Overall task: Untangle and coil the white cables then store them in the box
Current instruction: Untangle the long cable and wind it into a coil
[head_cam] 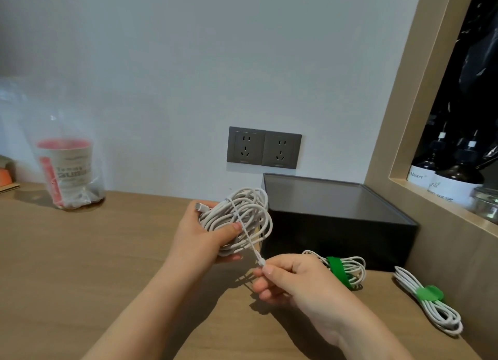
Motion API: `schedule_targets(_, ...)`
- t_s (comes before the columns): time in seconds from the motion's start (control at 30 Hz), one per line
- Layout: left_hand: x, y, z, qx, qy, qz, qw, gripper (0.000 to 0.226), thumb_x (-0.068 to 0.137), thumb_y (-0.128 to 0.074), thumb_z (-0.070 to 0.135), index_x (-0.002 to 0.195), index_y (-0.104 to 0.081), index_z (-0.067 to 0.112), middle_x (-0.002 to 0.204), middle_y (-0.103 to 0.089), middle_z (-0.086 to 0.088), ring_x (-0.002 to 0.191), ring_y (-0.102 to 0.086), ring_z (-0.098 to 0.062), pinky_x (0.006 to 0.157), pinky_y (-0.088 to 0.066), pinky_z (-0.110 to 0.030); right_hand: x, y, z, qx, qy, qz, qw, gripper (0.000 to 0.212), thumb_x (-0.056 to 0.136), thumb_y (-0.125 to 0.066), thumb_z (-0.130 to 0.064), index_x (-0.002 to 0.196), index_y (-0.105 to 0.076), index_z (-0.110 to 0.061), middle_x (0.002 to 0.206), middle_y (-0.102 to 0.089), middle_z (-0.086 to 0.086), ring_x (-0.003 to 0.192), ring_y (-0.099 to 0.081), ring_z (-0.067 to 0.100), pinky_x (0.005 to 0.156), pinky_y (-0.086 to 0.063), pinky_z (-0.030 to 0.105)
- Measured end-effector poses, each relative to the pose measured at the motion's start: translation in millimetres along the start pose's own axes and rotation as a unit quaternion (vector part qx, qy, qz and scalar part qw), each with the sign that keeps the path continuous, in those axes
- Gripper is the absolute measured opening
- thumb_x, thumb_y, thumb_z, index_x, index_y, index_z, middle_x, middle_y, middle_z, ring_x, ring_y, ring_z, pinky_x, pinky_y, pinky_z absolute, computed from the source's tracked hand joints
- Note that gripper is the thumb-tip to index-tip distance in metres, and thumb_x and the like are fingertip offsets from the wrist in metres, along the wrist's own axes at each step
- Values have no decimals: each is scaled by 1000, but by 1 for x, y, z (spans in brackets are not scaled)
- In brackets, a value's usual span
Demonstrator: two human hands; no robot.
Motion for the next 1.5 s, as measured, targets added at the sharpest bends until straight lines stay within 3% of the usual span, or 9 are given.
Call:
schedule_targets(0.17, -1, -3, 1, 38, -9, -4, 999, 36, 77, -72, -1, 103, -48, 3, 89, -66, -10, 66, -70, -20, 52, -58, -36, 3, 0, 4, -16, -13, 6, 1000, 24, 98, -40, -9, 95, -64, -15, 73, -67, 3, 50, -51, 5, 54, -45, 21)
schedule_targets(0.3, -3, -7, 4, 95, -45, -1, 994, 32, 76, -74, 2, 96, -51, 12, 91, -65, -7, 76, -69, -24, 53, -58, -36, 10, -2, 14, -49, -29, 25, 998, 27, 93, -39, -8, 78, -61, -14, 62, -50, 1, 51, -40, 10, 46, -32, 20)
schedule_targets(0.4, -3, -5, 5, 99, -53, 8, 994, 32, 76, -74, 3, 94, -51, 15, 92, -64, -6, 77, -69, -23, 55, -58, -37, 11, 0, 15, -33, -34, 31, 998, 25, 89, -43, -14, 73, -62, -16, 61, -38, 1, 53, -32, 13, 49, -26, 26)
schedule_targets(0.73, -2, 1, 5, 67, -40, 12, 997, 33, 77, -73, 0, 99, -50, 11, 92, -66, -11, 74, -69, -25, 55, -59, -38, 4, 2, -2, -44, 23, 50, 998, 27, 99, -36, -21, 93, -63, -18, 56, -34, -2, 45, -30, 9, 45, -25, 22)
schedule_targets(1.0, -1, 2, 6, 49, -40, 20, 998, 36, 77, -72, -1, 103, -48, 8, 93, -65, -11, 72, -68, -23, 55, -59, -38, -1, 8, -10, -92, 67, 79, 990, 28, 98, -42, -28, 83, -65, -26, 51, -45, -17, 58, -37, 0, 52, -26, 15)
schedule_targets(1.2, 0, 0, 10, 124, -89, 25, 988, 35, 75, -76, 5, 88, -50, 24, 95, -63, -6, 78, -68, -24, 59, -59, -42, 2, 2, -7, -156, 61, 41, 985, 21, 94, -52, -28, 83, -70, -30, 81, -66, -13, 81, -57, 2, 70, -43, 15)
schedule_targets(1.33, 0, -4, 10, 163, -102, 12, 981, 35, 74, -76, 7, 88, -50, 25, 100, -61, -9, 80, -67, -24, 55, -59, -37, 5, -1, 4, -119, 13, 25, 992, 23, 96, -49, -19, 83, -68, -23, 71, -62, -5, 62, -56, 3, 60, -47, 15)
schedule_targets(1.4, 0, -7, 8, 171, -100, 6, 980, 35, 74, -77, 7, 89, -51, 25, 101, -61, -10, 81, -67, -24, 55, -58, -35, 7, -2, 10, -87, -14, 23, 996, 24, 96, -46, -16, 85, -67, -17, 68, -59, -4, 53, -52, 0, 52, -38, 14)
schedule_targets(1.5, -2, -8, 6, 170, -88, 0, 981, 34, 75, -76, 7, 92, -51, 23, 100, -62, -9, 81, -67, -23, 56, -59, -35, 9, -2, 10, -72, -19, 37, 997, 29, 96, -40, -15, 79, -64, -15, 64, -50, -5, 55, -45, 4, 54, -30, 19)
Point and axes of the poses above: each hand's wrist, its own x-axis towards the middle knuckle, its own y-axis out of the back of the hand, z = x × y, the point moved 10 cm from there along x, towards the middle knuckle
